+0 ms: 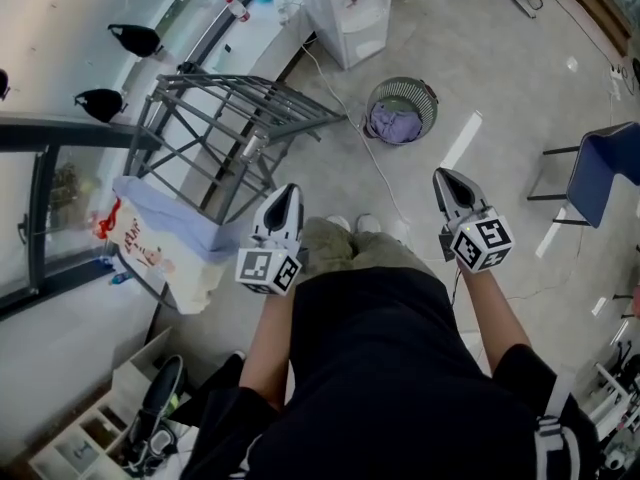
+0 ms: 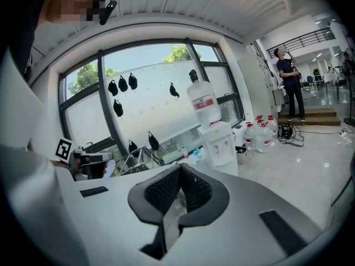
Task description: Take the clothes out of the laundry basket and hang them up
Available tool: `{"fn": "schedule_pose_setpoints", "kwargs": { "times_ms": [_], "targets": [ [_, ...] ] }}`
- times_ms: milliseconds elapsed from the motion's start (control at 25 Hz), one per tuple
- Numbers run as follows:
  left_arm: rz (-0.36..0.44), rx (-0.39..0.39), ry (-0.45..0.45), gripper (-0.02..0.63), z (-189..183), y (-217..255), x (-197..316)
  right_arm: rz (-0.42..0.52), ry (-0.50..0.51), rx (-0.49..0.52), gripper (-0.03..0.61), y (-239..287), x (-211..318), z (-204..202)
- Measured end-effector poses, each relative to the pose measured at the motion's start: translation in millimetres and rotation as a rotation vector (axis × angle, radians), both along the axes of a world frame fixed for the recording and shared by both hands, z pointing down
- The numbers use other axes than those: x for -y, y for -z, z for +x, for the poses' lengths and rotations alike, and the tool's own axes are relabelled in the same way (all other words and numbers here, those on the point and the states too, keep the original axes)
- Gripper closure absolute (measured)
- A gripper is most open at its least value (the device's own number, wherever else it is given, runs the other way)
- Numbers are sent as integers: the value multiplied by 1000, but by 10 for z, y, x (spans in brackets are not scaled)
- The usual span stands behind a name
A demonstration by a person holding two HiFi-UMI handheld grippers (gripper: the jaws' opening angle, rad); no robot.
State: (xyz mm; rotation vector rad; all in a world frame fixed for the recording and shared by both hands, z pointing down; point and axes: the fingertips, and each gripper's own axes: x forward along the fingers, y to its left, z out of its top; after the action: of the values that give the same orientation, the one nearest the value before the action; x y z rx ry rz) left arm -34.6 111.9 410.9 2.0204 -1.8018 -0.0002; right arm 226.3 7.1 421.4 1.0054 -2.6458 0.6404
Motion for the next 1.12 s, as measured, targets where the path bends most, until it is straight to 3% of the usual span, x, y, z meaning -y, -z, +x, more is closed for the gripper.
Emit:
{"fn": "schedule_pose_setpoints", "kwargs": {
  "times_ms": [240,480,840,1120],
  "targets": [
    [-35,-10,-29,595,-12,-163,-58,-24,-27,-6,578,-138,-46,-38],
    [-26,-31,-82,595,-134,-243,222,-22,-65,-44,578,-167,76,-185],
    [-14,-1,-276,595,-257,-313,826,16,-139,-102,578,-43,501,-649],
    [-2,-63,-383,595,-272,-344,1229,13,-198,-141,578,-26,726,-886]
  ]
}}
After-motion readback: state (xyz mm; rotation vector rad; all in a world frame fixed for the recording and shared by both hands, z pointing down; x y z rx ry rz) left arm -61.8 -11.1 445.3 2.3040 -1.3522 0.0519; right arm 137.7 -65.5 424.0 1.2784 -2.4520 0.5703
